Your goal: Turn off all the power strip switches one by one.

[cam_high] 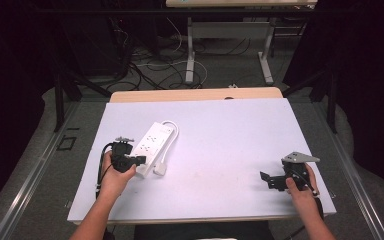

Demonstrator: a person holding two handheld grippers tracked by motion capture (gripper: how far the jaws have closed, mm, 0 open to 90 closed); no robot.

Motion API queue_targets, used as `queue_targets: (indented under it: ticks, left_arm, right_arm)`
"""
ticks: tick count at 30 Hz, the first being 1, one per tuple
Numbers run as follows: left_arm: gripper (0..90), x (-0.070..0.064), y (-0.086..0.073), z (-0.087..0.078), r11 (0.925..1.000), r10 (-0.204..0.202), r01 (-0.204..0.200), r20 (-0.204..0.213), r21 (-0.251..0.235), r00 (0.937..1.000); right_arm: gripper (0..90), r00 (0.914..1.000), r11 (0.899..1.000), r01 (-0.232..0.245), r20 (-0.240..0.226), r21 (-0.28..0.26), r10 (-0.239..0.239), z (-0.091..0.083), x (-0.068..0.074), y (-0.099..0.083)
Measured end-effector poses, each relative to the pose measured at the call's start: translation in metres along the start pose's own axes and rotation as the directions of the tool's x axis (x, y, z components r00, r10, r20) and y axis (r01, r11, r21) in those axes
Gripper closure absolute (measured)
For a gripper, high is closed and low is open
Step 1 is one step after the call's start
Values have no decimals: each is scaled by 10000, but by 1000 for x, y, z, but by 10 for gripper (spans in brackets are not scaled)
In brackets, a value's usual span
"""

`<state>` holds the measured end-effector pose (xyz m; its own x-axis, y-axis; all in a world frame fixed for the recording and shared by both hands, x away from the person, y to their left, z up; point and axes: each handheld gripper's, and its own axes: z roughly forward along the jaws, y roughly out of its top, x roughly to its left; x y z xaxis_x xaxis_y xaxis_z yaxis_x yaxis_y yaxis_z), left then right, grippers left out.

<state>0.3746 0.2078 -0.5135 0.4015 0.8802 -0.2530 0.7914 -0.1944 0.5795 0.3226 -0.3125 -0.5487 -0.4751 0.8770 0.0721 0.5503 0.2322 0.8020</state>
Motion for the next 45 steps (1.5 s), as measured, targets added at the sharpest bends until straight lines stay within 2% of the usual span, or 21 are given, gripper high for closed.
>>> queue_targets:
  ticks: [13, 17, 19, 20, 28, 30, 31, 32, 33, 42, 43, 45]
  left_arm:
    - [900, 5, -1, 6, 9994, -76, 80, -125, 346, 9999]
    - [900, 5, -2, 7, 9997, -162, 163, -82, 190, 9998]
    - [900, 6, -1, 7, 9994, -103, 104, -56, 326, 9999]
    - [900, 5, -2, 8, 9998, -139, 141, -108, 155, 9998]
    - [900, 2, -1, 10, 9996, 42, -39, -143, 264, 9999]
    - [900, 1, -2, 12, 9995, 56, -49, -215, 305, 9998]
    - [900, 2, -1, 10, 9989, 90, -85, -107, 461, 9999]
    - [900, 2, -2, 12, 9997, -29, 33, -149, 260, 9999]
    - [900, 3, -2, 11, 9992, -57, 58, -23, 384, 10000]
    - [900, 4, -3, 11, 9996, -171, 172, -51, 225, 9998]
    - [900, 4, -2, 10, 9992, -116, 117, -34, 371, 9999]
    - [900, 4, -3, 11, 9997, -143, 144, -69, 221, 9999]
  right_arm:
    - [0, 10000, 10000, 8, 0, -4, -8, 0, 0, 0]
    - [0, 10000, 10000, 6, 18, -10, -6, 0, 0, 0]
    - [0, 10000, 10000, 11, 44, 19, -11, -1, 0, 0]
    - [0, 10000, 10000, 25, 41, 13, -25, -1, 0, 0]
    - [0, 10000, 10000, 26, -5, 1, -26, 0, 0, 0]
    - [0, 10000, 10000, 45, 0, 10, -45, 0, 0, 0]
    - [0, 10000, 10000, 38, -3, 18, -38, 0, 0, 0]
    - [0, 10000, 10000, 37, 0, 20, -37, 0, 0, 0]
    - [0, 10000, 10000, 50, -2, 15, -50, 0, 0, 0]
    - [0, 10000, 10000, 45, -1, 24, -45, 0, 0, 0]
    - [0, 10000, 10000, 46, 0, 22, -46, 0, 0, 0]
    - [0, 10000, 10000, 38, 7, 11, -38, 0, 0, 0]
